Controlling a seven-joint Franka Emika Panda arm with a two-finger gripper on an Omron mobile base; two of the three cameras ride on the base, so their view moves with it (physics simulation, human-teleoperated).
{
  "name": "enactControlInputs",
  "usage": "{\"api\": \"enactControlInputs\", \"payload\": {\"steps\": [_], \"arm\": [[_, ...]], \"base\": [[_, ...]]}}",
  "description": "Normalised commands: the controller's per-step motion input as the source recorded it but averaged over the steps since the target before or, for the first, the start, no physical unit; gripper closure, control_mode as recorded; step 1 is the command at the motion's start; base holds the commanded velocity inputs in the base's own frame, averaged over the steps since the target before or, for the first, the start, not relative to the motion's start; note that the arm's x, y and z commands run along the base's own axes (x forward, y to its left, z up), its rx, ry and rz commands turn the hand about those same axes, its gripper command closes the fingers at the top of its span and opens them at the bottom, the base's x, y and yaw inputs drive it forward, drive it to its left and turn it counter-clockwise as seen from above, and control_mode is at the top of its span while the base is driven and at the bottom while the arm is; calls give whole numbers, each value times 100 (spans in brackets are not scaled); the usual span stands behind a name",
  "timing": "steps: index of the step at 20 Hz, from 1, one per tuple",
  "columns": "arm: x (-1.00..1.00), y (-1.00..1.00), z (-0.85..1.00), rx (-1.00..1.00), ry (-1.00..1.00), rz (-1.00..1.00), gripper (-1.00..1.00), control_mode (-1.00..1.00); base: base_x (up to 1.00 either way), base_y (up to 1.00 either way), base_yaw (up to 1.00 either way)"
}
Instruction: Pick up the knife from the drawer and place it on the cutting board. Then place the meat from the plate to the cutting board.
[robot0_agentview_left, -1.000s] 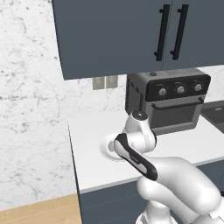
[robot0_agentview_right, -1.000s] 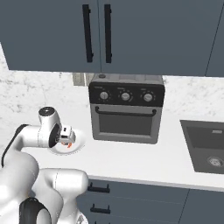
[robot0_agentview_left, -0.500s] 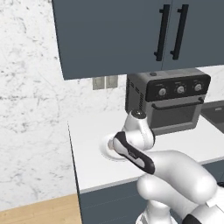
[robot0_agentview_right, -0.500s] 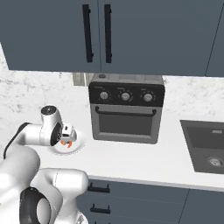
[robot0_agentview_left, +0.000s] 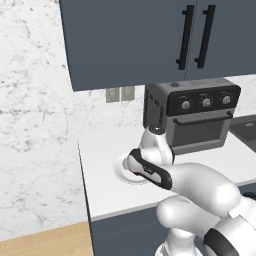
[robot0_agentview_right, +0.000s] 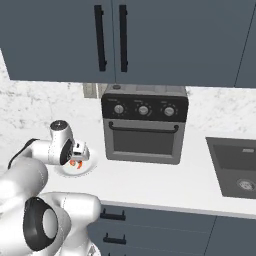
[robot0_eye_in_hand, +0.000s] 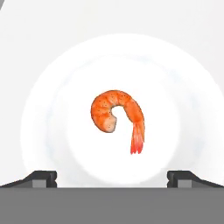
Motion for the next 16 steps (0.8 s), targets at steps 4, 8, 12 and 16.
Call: {"api": "enactControlInputs", "payload": {"steps": [4,8,12,16], "arm": [[35,0,-30,0,4,0,-100,-100],[26,0,-30,0,4,0,-100,-100],[26,0,-28,0,5,0,-100,-100],[24,0,-26,0,5,0,-100,-100]], "base": [[0,0,0],[0,0,0],[0,0,0],[0,0,0]]}}
